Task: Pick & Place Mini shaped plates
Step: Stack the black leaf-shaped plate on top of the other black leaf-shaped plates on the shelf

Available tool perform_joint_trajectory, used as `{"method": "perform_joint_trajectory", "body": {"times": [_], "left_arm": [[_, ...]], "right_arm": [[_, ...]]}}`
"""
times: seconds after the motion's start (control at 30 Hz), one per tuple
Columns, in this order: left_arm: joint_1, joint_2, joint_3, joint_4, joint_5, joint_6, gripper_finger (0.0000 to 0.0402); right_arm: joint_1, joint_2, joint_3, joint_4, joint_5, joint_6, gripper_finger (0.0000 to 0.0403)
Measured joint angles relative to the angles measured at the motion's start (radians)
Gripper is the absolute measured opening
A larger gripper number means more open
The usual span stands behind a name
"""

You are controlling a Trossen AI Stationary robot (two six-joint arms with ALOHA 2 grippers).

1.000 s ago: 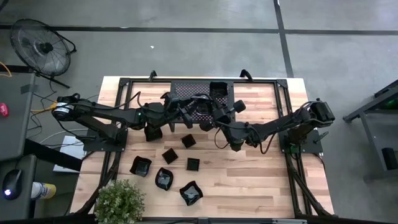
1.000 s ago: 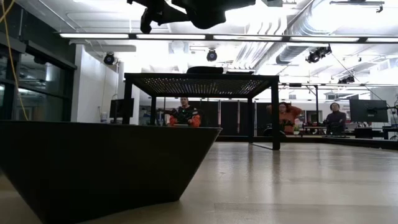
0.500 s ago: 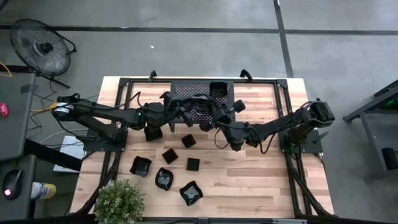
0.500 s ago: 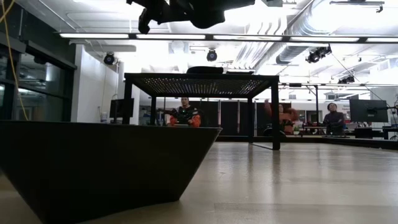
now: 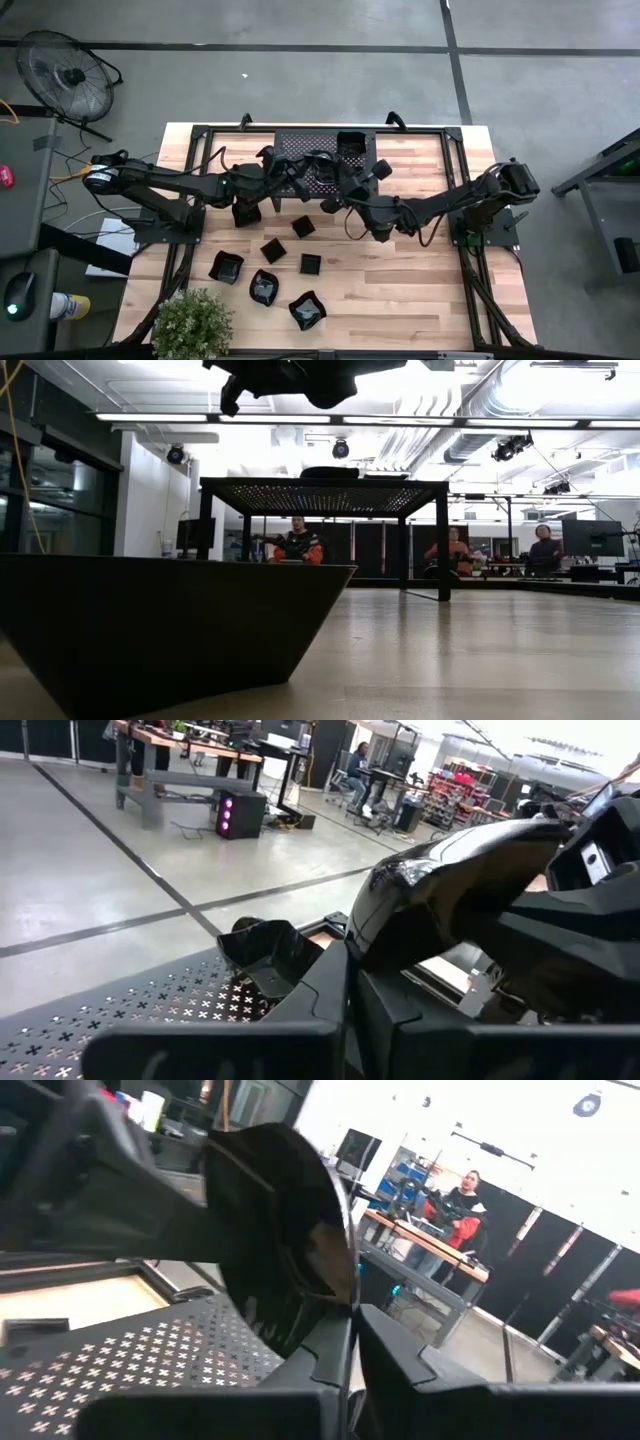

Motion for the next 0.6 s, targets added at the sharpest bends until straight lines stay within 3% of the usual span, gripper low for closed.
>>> {"method": "perform_joint_trajectory", "body": {"times": [0.33, 0.6], "left_arm": [[-0.002, 0.0, 0.0, 0.007, 0.025, -0.001, 0.0001], [0.02, -0.002, 0.0, -0.033, 0.038, -0.089, 0.0]], "right_arm": [[0.005, -0.015, 0.0, 0.001, -0.022, 0.0, 0.0134], [0.049, -0.09, 0.0, 0.001, 0.062, -0.028, 0.0208]]}}
